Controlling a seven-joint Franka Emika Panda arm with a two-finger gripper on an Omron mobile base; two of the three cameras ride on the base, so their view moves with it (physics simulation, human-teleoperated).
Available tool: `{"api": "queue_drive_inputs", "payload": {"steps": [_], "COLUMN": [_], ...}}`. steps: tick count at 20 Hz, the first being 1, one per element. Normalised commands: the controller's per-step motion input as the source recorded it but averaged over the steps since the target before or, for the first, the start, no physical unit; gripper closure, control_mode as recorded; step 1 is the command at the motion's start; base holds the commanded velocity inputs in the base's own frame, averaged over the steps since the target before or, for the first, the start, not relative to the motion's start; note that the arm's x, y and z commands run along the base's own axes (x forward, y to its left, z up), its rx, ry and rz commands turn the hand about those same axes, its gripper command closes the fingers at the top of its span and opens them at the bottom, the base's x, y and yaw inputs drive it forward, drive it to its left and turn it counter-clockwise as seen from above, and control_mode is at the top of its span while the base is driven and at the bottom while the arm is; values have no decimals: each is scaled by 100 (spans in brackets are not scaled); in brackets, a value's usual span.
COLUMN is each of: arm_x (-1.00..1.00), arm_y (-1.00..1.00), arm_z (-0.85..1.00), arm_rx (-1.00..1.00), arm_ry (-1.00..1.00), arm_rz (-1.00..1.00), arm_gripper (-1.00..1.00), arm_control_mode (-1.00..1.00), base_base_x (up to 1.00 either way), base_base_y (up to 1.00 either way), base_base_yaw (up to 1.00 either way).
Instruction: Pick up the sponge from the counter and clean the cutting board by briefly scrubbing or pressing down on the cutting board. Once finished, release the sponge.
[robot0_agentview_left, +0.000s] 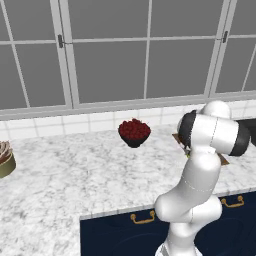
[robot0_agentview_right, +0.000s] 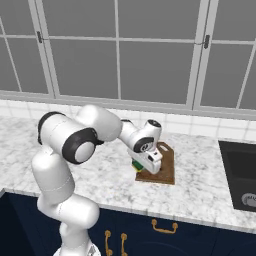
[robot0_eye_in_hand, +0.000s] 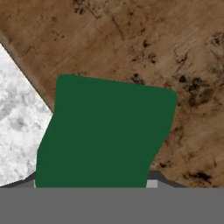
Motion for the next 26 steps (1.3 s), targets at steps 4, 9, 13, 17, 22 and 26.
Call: {"api": "queue_drive_inputs", "payload": {"steps": [4, 9, 13, 17, 22, 26], "arm_x": [9, 4, 24, 12, 14, 52], "arm_y": [3, -13, -40, -50, -76, -63], "arm_z": [-36, 45, 23, -60, -62, 11], "arm_rx": [-13, 0, 0, -6, -3, 1], "arm_ry": [21, 3, 1, 1, 0, 0], "arm_rz": [0, -7, -9, -4, 0, -5], "arm_gripper": [100, 100, 100, 100, 100, 100], "arm_control_mode": [-100, -100, -100, -100, -100, -100], "base_base_x": [0, 0, 0, 0, 0, 0], "base_base_y": [0, 0, 0, 0, 0, 0], "base_base_yaw": [0, 0, 0, 0, 0, 0]}}
